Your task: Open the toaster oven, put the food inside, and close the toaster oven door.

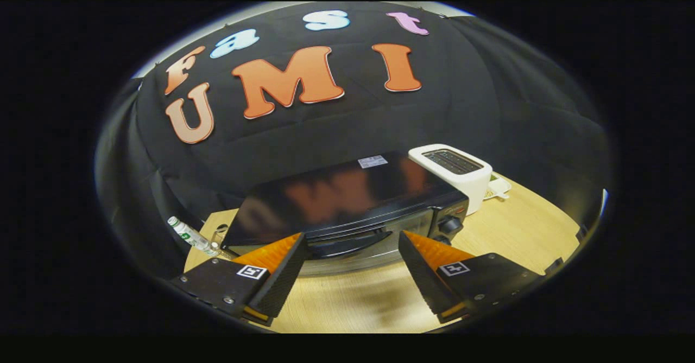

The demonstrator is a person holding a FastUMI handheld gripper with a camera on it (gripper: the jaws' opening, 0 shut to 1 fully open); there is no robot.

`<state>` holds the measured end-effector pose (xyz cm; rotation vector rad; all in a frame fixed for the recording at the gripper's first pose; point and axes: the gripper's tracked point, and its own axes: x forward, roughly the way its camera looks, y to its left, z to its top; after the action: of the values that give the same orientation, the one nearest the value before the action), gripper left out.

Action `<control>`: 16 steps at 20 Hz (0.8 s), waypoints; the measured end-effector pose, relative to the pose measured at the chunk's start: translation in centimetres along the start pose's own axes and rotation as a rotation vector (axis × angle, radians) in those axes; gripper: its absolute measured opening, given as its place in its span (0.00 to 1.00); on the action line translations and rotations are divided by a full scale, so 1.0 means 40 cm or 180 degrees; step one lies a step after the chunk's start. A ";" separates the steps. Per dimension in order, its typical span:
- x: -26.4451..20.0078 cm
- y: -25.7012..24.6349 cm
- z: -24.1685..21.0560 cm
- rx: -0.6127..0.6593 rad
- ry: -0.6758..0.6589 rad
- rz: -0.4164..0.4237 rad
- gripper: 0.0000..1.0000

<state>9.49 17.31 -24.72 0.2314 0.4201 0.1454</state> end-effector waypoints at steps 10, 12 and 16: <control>-0.220 -0.060 0.410 -0.0332 -0.0752 0.0008 0.99; -0.265 -0.071 0.484 -0.0568 -0.0887 -0.0052 0.99; -0.343 -0.070 0.561 -0.0809 -0.1085 -0.0052 0.99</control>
<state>6.79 7.74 -0.20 0.0004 0.0622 0.1388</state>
